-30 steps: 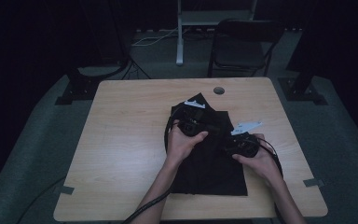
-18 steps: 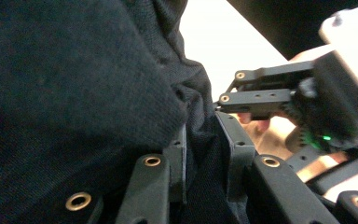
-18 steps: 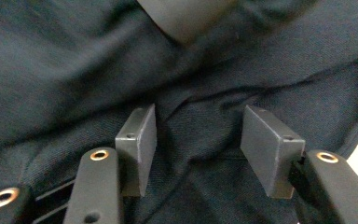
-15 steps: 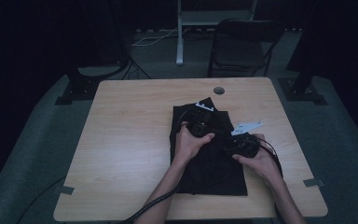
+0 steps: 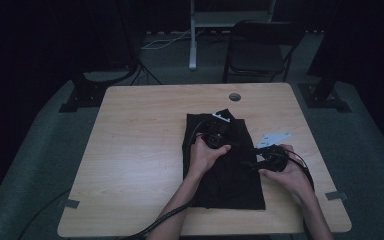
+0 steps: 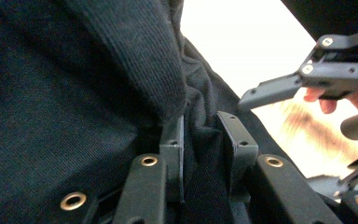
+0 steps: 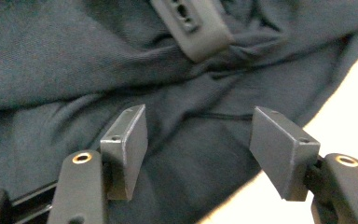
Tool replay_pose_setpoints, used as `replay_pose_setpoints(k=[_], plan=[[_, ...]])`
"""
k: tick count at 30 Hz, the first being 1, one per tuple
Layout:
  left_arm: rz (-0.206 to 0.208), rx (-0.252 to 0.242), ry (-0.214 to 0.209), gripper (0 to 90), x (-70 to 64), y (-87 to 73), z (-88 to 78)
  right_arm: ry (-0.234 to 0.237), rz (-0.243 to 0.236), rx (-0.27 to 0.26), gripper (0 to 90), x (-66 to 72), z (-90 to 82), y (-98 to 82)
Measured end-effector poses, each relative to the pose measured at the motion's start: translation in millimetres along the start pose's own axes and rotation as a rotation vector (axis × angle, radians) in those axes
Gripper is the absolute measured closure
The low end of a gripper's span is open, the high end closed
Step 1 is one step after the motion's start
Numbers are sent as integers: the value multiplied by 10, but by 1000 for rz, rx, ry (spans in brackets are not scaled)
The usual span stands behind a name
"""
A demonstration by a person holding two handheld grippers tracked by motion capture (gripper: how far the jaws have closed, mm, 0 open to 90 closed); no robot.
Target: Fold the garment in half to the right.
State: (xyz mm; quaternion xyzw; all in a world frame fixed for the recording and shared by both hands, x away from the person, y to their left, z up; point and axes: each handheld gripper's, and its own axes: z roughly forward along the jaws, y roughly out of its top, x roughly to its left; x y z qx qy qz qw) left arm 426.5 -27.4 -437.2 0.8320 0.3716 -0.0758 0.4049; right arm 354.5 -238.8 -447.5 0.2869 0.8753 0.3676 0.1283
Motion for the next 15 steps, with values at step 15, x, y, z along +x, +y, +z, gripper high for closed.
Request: replay_pose_setpoints(k=[15], plan=[[-13,-139,-7,508,83,-119,-787,-25,56,-57,357,-102,-133,-150]])
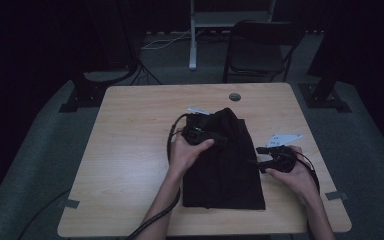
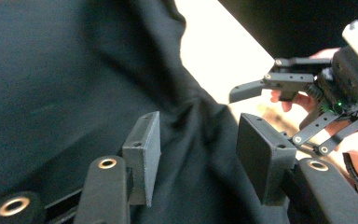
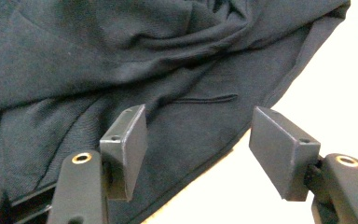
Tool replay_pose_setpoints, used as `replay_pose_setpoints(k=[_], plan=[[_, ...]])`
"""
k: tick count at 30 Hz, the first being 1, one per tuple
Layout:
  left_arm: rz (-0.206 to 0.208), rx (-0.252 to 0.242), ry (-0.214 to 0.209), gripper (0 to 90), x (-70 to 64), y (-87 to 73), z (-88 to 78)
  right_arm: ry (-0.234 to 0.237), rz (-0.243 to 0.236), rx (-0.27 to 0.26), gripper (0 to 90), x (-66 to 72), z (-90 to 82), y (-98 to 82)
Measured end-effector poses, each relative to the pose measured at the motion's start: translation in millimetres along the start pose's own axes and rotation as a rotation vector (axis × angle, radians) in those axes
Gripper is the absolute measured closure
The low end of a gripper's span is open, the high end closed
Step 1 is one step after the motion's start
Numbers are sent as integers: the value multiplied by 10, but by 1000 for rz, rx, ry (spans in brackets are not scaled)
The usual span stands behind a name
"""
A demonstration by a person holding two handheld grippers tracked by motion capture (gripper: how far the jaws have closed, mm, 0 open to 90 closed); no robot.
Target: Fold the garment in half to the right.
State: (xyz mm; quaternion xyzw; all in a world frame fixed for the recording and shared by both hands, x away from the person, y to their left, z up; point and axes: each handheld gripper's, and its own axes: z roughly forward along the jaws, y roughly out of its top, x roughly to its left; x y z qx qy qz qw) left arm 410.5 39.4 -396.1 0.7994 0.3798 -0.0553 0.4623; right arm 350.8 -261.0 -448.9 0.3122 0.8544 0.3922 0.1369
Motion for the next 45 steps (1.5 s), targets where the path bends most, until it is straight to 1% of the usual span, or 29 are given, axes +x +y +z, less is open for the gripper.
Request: replay_pose_setpoints(k=[1,3,4,7,9,11,13,17,19,20,21,22,24,25,26,28,30,31,32,33,34,35,36,37,38,39,40,41,45], plan=[[-7,-12,14,502,41,-23,-82,1,3,0,355,4,6,-4],[-18,-17,41,502,120,-91,-219,4,2,1,355,10,21,-7],[-18,-9,55,496,148,-130,-258,5,3,1,354,13,25,-5],[-28,11,72,496,228,-262,-315,9,-5,-2,353,23,34,6],[-38,17,79,497,273,-331,-325,8,-7,-1,353,32,34,18],[-54,30,72,508,318,-408,-322,10,-8,-5,353,35,33,27],[-56,42,70,518,334,-461,-313,10,-8,-5,353,36,28,32],[-52,60,66,538,317,-534,-297,7,-8,-9,353,35,17,29],[-43,77,59,572,281,-571,-278,6,-5,-9,352,33,10,21],[-35,87,56,613,265,-578,-272,5,-5,-10,352,27,6,15],[-24,96,54,646,234,-583,-261,4,-4,-10,352,24,3,13],[-16,99,52,698,214,-581,-257,1,-2,-14,352,18,-2,9],[4,96,44,828,149,-557,-257,-3,1,-16,353,7,-16,4],[15,94,34,853,115,-541,-253,-5,2,-15,353,1,-23,3],[26,95,16,859,79,-523,-249,-9,3,-18,354,-7,-30,2],[65,76,1,862,-21,-485,-246,-17,9,-22,354,-29,-45,-1],[100,54,-37,862,-107,-452,-247,-27,18,-27,355,-54,-61,-6],[115,51,-42,861,-148,-440,-240,-29,23,-31,355,-65,-68,-10],[115,51,-42,861,-148,-440,-240,-29,23,-31,355,-65,-68,-10],[161,57,-63,861,-267,-406,-212,-32,27,-33,355,-73,-74,-12],[189,63,-73,860,-331,-387,-193,-37,36,-38,355,-93,-85,-23],[214,71,-88,858,-419,-362,-162,-38,37,-40,355,-103,-87,-28],[228,72,-98,857,-474,-349,-141,-40,39,-43,355,-112,-88,-35],[256,78,-113,857,-565,-326,-104,-42,40,-44,355,-117,-89,-38],[274,85,-125,856,-638,-311,-68,-43,47,-44,355,-120,-91,-43],[285,89,-135,855,-695,-305,-38,-44,49,-46,356,-124,-92,-45],[311,102,-152,854,-801,-299,27,-45,48,-48,356,-127,-93,-47],[326,112,-159,852,-866,-301,75,-48,50,-50,356,-132,-97,-50],[357,161,-177,838,-1028,-338,266,-57,61,-55,358,-151,-117,-64]])
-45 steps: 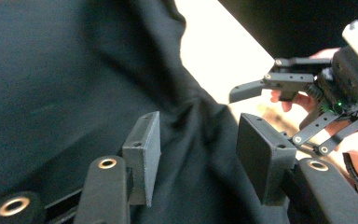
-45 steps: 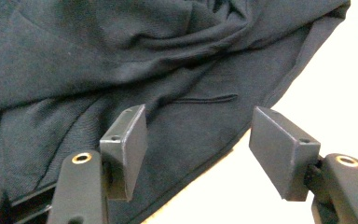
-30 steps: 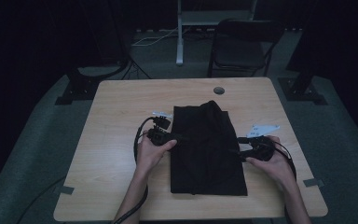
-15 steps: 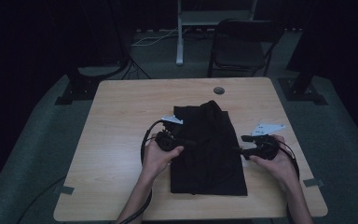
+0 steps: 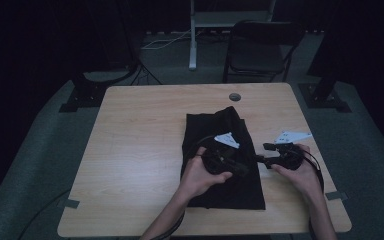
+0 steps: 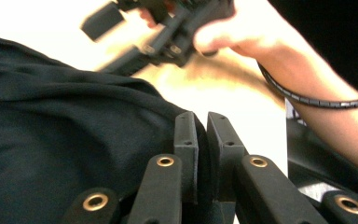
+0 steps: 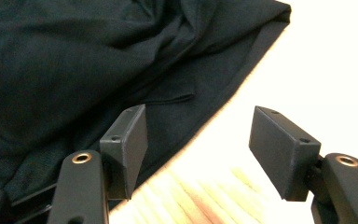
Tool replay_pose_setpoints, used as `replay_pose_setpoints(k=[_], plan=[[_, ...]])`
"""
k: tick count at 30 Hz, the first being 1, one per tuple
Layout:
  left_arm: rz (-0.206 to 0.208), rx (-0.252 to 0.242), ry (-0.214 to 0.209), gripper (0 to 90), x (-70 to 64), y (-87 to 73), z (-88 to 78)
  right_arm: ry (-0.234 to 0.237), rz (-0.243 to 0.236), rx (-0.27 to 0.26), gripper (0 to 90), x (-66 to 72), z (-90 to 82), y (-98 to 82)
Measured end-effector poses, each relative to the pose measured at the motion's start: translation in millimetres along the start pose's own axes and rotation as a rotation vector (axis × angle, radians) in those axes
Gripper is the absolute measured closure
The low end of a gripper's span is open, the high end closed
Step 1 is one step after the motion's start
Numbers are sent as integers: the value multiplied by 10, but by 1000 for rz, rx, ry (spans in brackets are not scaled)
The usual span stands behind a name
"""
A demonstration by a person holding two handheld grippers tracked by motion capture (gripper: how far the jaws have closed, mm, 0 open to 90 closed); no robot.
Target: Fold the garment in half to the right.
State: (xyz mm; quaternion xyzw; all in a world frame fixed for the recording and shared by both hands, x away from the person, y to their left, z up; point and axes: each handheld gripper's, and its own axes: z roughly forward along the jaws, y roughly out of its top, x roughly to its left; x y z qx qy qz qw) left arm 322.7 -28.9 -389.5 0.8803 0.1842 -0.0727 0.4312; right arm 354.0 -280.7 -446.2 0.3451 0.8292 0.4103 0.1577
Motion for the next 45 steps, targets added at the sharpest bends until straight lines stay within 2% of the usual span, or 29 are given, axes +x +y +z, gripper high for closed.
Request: replay_pose_setpoints(k=[4,5,6,7,12,22,26,28,29,30,34,36,38,41,45], plan=[[5,58,-14,837,-34,-19,235,-13,11,-6,360,-24,-22,-21],[5,58,-14,833,-34,-19,235,-13,11,-6,360,-24,-22,-21],[-11,82,-20,833,-28,-55,371,-18,16,-4,360,-28,-24,-26],[-11,99,-19,831,-21,-75,435,-22,19,-7,360,-36,-27,-34],[-23,164,-15,812,3,-164,685,-24,21,-8,360,-39,-25,-44],[-31,157,-38,757,-17,-188,715,-25,21,-19,359,-35,-5,-43],[-23,109,-49,699,-40,-157,598,-24,21,-25,358,-34,5,-46],[-18,73,-47,669,-33,-126,485,-24,22,-28,358,-33,2,-45],[-21,34,-33,646,-16,-94,342,-24,24,-32,357,-29,-4,-41],[-21,34,-33,631,-16,-94,342,-24,24,-32,357,-29,-4,-41],[-39,-52,21,598,66,-68,1,-22,26,-37,357,-24,1,-45],[-65,-86,59,585,146,-93,-175,-21,23,-36,357,-21,8,-49],[-86,-104,117,582,233,-152,-334,-20,23,-35,357,-18,15,-51],[-123,-114,168,583,358,-292,-523,-18,25,-34,357,-17,26,-54],[-177,-119,208,578,501,-484,-679,-19,25,-36,357,-25,34,-56]])
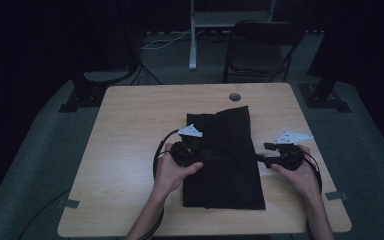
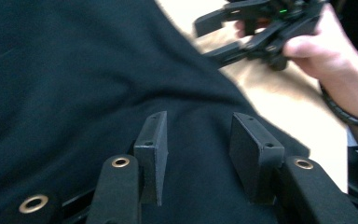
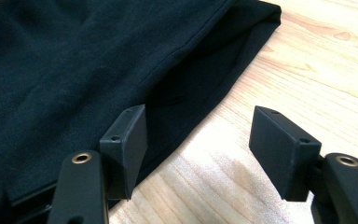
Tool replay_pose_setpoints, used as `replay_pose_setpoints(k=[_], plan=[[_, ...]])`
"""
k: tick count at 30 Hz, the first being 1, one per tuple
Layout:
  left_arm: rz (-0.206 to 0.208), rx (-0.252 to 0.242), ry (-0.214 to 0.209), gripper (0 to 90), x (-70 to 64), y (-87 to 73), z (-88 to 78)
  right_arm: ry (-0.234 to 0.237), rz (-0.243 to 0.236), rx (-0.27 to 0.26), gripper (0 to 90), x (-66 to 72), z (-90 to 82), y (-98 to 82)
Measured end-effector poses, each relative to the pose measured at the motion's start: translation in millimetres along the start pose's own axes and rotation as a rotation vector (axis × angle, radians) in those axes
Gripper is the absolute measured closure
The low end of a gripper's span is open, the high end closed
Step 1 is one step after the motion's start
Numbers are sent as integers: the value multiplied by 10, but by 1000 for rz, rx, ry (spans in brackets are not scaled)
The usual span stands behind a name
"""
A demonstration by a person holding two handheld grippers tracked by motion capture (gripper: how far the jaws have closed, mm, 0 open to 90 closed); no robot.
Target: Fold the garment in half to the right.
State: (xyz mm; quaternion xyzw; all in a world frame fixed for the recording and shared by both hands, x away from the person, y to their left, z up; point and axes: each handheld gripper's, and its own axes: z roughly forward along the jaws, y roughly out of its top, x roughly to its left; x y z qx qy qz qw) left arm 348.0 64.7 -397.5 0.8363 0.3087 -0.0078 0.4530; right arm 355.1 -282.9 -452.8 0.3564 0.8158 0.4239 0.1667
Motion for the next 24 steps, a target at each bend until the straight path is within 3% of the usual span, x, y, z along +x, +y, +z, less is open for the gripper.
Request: replay_pose_setpoints(k=[16,24], plan=[[-113,-54,65,536,390,-344,-394,0,3,8,356,-9,28,-23],[-141,-70,79,525,452,-384,-474,3,-1,14,356,-2,45,-28]])
